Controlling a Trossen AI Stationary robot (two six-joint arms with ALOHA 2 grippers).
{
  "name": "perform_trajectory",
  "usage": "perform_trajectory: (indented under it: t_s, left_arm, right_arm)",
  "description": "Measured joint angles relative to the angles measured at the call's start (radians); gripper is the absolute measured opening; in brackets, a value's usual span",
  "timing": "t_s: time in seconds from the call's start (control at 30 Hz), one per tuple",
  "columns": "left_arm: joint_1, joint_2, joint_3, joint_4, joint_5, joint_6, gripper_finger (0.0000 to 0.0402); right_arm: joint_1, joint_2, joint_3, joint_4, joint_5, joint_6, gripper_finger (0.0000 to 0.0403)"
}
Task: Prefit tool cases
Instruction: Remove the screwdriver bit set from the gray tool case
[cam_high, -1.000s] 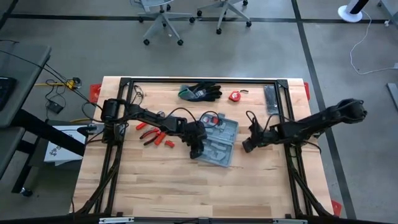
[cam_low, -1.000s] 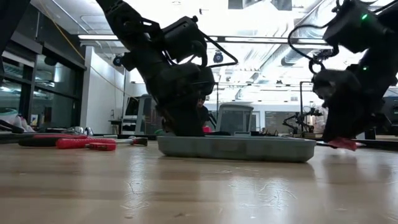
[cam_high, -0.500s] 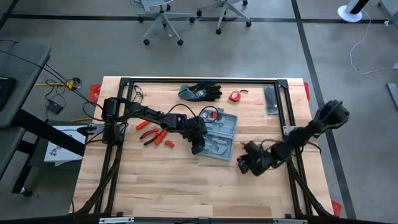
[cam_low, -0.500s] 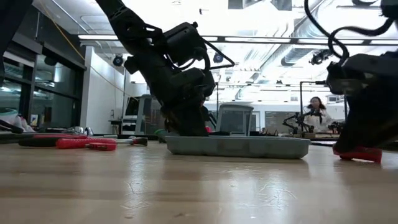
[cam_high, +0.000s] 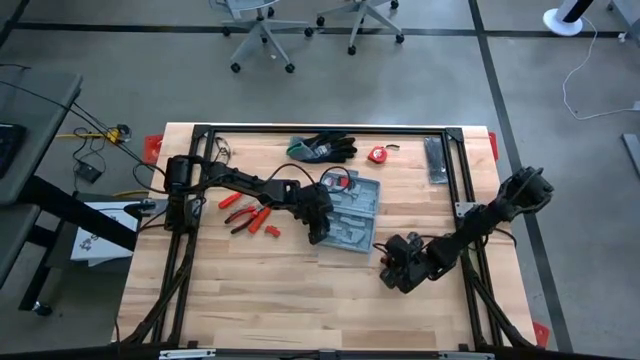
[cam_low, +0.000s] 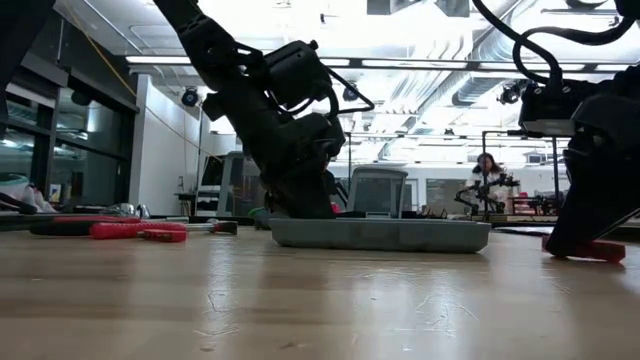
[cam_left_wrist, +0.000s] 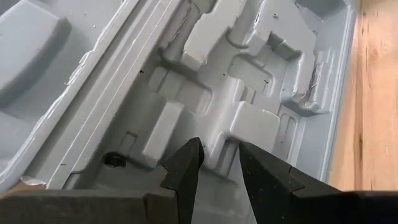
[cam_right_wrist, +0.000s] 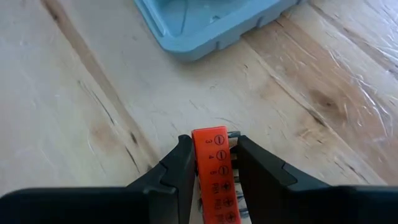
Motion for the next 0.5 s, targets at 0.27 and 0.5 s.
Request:
perform_trajectory:
  t_s: [0.27,0.5]
  left_arm:
    - [0.000,0.000,0.000,0.000,0.000,0.000,0.0115]
    - [-0.002,0.000,0.000,0.000,-0.002,0.000,0.0115]
  right_arm:
    - [-0.001,0.000,0.000,-0.041,0.122,0.029,0.0104]
    - [0.000,0.000,0.000,-0.039,0.088,0.027,0.0104]
